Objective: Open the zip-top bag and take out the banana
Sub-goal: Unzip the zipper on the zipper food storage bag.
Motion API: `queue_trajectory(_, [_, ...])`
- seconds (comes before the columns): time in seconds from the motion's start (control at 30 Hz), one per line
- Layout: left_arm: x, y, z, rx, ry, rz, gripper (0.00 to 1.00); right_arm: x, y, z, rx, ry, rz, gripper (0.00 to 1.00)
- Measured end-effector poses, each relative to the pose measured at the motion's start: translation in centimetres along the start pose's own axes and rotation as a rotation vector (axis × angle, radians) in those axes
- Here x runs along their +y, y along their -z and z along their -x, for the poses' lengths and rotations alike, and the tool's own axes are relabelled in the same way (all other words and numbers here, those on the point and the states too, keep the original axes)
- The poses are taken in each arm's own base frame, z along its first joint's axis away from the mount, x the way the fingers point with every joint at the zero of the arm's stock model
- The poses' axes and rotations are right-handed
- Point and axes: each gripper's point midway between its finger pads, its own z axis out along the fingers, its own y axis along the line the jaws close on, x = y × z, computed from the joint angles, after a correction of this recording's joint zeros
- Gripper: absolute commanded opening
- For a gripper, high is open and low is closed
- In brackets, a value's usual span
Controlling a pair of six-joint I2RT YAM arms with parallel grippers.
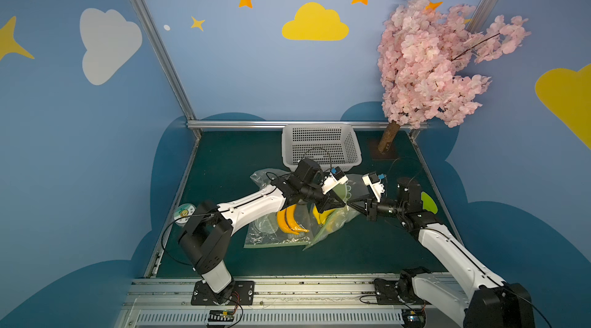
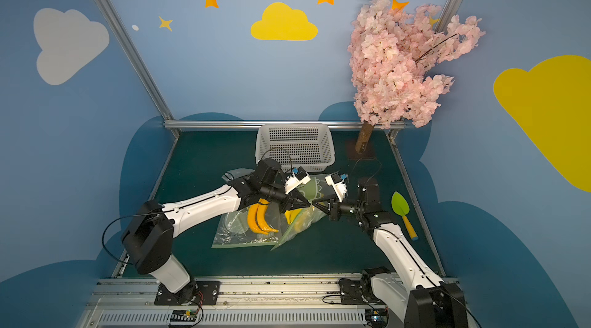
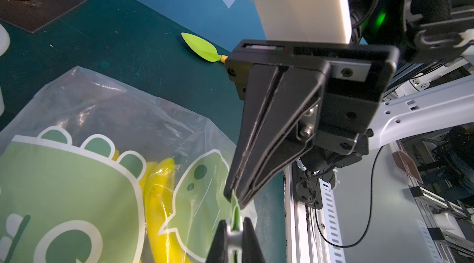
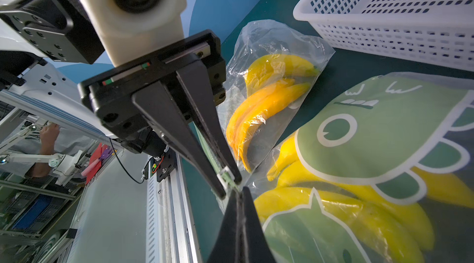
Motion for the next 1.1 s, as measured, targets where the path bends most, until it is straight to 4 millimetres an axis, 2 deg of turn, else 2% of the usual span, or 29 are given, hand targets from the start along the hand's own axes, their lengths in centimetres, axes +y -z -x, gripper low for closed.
queue_trajectory(0.57, [-0.1, -0.4, -0.7, 0.004, 0.015, -0.001, 0.08, -0.1, 0.4, -0.2, -0.009, -0.01, -0.038, 0.0])
queue_trajectory(1.1, [-0.6, -1.7, -4.4, 0.072, 0.087, 0.0, 0.08, -1.9, 1.2, -0.5, -0.025, -0.031, -0.155, 0.0])
